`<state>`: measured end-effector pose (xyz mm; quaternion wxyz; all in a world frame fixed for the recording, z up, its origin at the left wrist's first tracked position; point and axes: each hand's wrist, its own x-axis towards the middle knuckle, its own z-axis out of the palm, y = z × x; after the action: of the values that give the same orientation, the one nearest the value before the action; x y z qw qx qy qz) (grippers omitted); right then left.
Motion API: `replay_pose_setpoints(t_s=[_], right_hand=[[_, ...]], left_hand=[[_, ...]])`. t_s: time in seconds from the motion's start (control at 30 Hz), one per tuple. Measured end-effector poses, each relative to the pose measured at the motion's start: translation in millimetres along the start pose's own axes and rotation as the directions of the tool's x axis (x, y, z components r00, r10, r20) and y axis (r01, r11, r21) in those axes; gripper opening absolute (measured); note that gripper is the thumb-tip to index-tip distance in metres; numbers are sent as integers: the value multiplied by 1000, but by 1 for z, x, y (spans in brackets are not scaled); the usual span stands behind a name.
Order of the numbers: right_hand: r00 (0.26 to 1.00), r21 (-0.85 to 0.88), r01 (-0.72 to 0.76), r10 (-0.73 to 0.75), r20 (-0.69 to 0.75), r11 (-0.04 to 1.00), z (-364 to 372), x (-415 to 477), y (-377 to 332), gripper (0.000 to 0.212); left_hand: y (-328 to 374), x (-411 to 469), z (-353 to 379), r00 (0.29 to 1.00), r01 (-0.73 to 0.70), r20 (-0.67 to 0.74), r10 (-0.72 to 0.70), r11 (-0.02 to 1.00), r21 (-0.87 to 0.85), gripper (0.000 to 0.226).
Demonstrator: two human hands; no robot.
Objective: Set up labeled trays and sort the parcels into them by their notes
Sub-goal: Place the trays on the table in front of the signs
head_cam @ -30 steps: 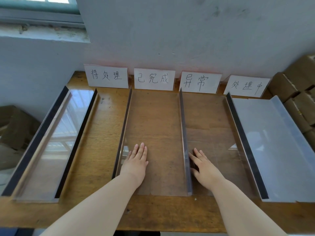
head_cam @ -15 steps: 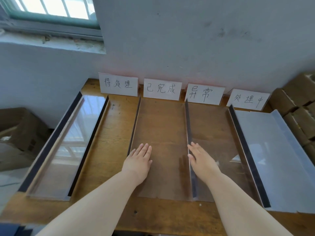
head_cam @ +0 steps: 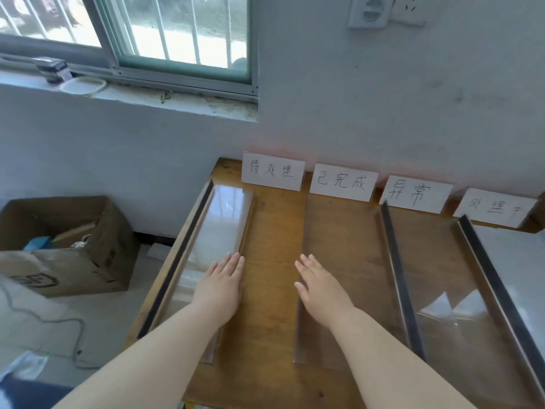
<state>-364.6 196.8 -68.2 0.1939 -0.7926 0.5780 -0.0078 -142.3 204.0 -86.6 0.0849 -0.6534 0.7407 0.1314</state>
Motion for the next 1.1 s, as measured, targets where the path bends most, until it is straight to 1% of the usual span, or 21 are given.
replay_pose_setpoints(t_s=[0.07, 0.13, 0.2, 0.27, 0.37, 0.43, 0.5, 0.53, 0.6, 0.67, 0.73, 0.77, 0.83, 0.9, 0.97, 1.0, 1.03, 1.1], right_hand=[[1000, 50, -2, 1, 21, 999, 10, 13, -32, 53], [997, 121, -47, 39, 62, 992, 18, 24, -63, 54], [988, 172, -122, 102, 121, 978, 26, 34, -92, 56], [964, 198, -226, 190, 185, 954, 33, 42, -117, 60], [917, 167, -363, 320, 239, 916, 43, 52, -143, 66], [896, 138, -414, 375, 237, 900, 49, 57, -151, 67], [881, 106, -445, 414, 227, 889, 53, 58, -153, 67], [878, 82, -451, 425, 219, 889, 54, 56, -153, 68], [876, 34, -455, 440, 195, 890, 56, 51, -148, 70], [872, 5, -464, 456, 177, 886, 55, 45, -138, 72], [868, -19, -473, 470, 162, 881, 53, 39, -128, 74], [865, -23, -479, 477, 155, 877, 52, 36, -124, 74], [860, -13, -494, 491, 141, 869, 50, 33, -117, 74], [860, 46, -502, 493, 135, 864, 48, 30, -112, 68], [877, 128, -479, 468, 104, 869, 43, 26, -105, 49], [889, 143, -458, 453, 69, 877, 39, 23, -100, 41], [897, 136, -440, 440, 26, 888, 36, 20, -94, 37], [898, 119, -428, 437, -59, 896, 33, 11, -74, 39]], left_hand=[[-31, -5, 2, 1000, 27, 1, -27, 999, 32, 55], [-61, -8, 3, 998, 57, -27, -55, 996, 68, 57], [-88, -11, 2, 994, 96, -54, -92, 992, 84, 60], [-113, -14, 4, 989, 148, -36, -146, 986, 79, 62], [-138, -22, 7, 982, 188, 5, -189, 979, 73, 60], [-142, -27, 7, 979, 199, 32, -202, 977, 80, 58], [-140, -29, 8, 969, 228, 92, -231, 973, 43, 60], [-138, -28, 8, 958, 250, 135, -253, 967, 38, 64], [-133, -26, 9, 946, 265, 178, -271, 963, 56, 80], [-129, -23, 8, 961, 227, 145, -235, 971, 72, 85], [-126, -22, 6, 989, 132, 54, -139, 985, 111, 79], [-124, -21, 5, 996, 82, 22, -86, 984, 157, 74], [-116, -19, 2, 1000, -3, 20, -1, 973, 232, 67], [-101, -15, 1, 995, -99, 58, 87, 961, 258, 62], [-80, -9, 3, 983, -182, 63, 172, 960, 212, 58], [-70, -6, 6, 978, -208, 57, 201, 964, 168, 56], [-61, -4, 10, 973, -228, 58, 223, 966, 122, 54], [-44, 1, 24, 960, -270, 95, 265, 961, 54, 53]])
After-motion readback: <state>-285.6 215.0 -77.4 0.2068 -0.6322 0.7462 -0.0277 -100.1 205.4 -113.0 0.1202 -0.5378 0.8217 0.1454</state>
